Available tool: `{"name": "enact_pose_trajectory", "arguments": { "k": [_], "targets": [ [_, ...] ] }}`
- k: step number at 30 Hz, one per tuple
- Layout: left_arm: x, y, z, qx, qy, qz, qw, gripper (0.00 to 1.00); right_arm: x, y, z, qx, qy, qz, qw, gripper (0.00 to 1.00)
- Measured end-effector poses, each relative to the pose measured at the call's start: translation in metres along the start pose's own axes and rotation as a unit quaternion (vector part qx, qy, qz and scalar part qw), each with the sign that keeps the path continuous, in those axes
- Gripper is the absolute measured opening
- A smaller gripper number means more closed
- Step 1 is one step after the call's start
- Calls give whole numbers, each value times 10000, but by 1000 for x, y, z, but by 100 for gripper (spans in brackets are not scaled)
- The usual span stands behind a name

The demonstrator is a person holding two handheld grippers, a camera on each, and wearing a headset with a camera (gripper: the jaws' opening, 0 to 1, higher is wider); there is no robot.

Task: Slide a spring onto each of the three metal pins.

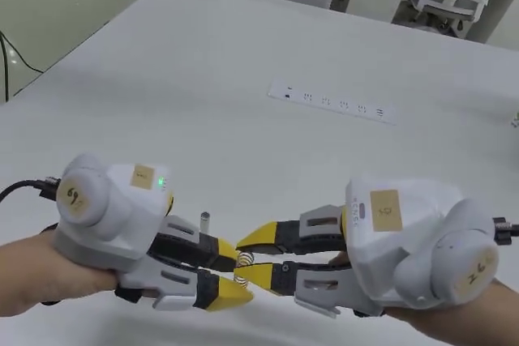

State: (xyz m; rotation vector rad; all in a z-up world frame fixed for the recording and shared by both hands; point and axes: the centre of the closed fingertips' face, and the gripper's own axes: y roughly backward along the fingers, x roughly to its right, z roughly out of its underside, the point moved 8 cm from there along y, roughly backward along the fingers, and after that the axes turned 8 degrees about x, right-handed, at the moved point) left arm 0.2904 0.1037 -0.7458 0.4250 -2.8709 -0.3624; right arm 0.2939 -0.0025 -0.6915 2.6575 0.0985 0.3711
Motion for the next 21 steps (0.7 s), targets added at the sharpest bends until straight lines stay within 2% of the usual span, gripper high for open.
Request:
{"name": "enact_pose_trajectory", "arguments": {
  "k": [9,21],
  "targets": [
    [-3,14,6,10,137,-227,9996,16,2,0,1,-21,14,44,10000,7],
    [-1,26,10,141,319,-518,9980,30,2,-1,3,-58,5,84,9999,7]
  ]
}}
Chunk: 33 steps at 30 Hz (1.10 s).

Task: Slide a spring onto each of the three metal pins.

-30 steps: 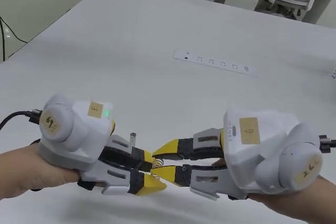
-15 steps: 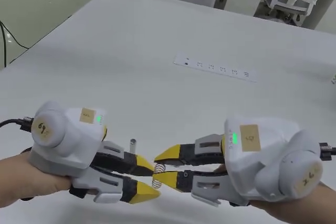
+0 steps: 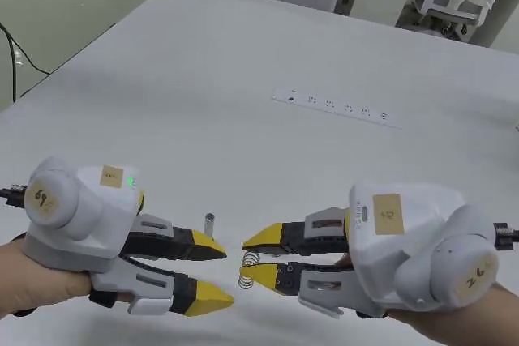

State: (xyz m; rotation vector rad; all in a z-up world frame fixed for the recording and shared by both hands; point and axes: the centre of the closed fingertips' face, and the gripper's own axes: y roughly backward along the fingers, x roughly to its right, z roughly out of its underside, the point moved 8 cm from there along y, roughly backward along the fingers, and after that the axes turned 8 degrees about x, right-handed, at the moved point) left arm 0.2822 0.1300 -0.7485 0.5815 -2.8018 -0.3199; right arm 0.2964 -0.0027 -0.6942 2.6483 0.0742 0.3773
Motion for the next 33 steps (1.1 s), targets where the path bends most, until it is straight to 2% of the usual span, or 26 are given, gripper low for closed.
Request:
{"name": "enact_pose_trajectory", "arguments": {
  "k": [9,15,18,26,33],
  "targets": [
    [-4,14,5,144,46,-329,9993,42,0,-1,2,-28,-1,52,10000,7],
    [-8,24,12,227,156,-591,9979,56,2,-2,4,-46,5,98,9999,7],
    [-8,29,14,349,211,-715,9966,61,3,-2,5,-48,-5,138,9999,7],
    [-14,41,22,487,226,-1086,9926,80,5,-6,9,-66,-48,216,9997,7],
    [-18,46,23,649,262,-1333,9886,96,7,-11,12,-84,-54,271,9996,8]
  ]
}}
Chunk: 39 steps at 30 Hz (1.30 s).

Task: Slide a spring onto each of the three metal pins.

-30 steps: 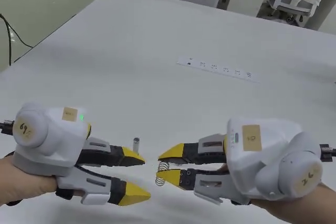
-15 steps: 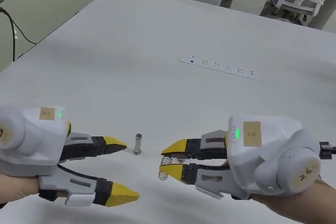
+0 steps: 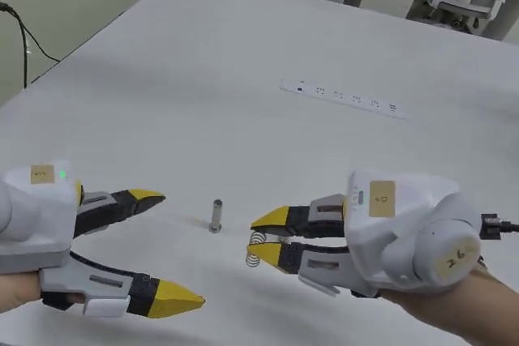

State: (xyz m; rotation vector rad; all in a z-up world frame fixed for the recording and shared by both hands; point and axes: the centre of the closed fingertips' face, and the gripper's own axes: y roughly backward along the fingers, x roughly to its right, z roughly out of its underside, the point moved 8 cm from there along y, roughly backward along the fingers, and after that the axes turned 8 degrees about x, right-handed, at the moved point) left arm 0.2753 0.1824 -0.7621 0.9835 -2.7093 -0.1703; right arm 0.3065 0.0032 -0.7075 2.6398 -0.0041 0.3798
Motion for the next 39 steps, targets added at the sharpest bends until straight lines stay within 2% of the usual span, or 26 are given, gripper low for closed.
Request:
{"name": "enact_pose_trajectory", "arguments": {
  "k": [10,12,21,24,27,30,39],
  "targets": [
    [-2,3,0,49,31,-104,9999,98,5,-14,5,-4,28,31,10000,7],
    [-3,3,1,41,48,-115,9999,98,6,-18,8,15,-116,9,9999,7],
    [-2,6,2,30,94,-126,9999,98,20,-31,8,-20,-35,53,10000,7],
    [-2,7,2,50,84,-143,9999,98,29,-33,5,4,18,152,9999,8],
    [-3,6,0,81,58,-150,9998,98,39,-35,-1,165,-96,351,9992,8],
    [-3,6,0,86,59,-143,9998,98,46,-38,-4,209,-132,486,9985,8],
    [-3,4,-2,67,31,-95,9999,98,61,-50,-7,295,-298,660,9969,8]
  ]
}}
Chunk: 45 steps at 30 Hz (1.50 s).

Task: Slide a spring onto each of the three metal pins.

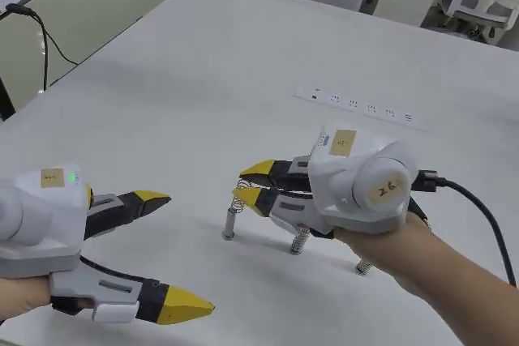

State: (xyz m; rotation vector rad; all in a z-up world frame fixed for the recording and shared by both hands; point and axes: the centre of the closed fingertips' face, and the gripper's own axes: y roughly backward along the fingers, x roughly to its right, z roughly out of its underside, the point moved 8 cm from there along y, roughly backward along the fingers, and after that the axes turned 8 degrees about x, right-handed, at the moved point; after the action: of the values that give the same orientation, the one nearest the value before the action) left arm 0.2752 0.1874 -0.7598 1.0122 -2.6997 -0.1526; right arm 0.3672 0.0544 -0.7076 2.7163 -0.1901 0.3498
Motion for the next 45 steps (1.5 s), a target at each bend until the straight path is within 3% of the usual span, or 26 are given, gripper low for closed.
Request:
{"name": "enact_pose_trajectory", "arguments": {
  "k": [3,35,45],
  "targets": [
    [1,0,0,-14,25,19,10000,98,1,-3,2,28,-169,-4,9999,8],
    [3,3,-1,-74,7,12,10000,96,-4,-9,14,-154,-193,-73,9997,8],
    [2,4,-2,-37,-4,-14,10000,95,-11,-22,28,-482,-103,-253,9985,8]
  ]
}}
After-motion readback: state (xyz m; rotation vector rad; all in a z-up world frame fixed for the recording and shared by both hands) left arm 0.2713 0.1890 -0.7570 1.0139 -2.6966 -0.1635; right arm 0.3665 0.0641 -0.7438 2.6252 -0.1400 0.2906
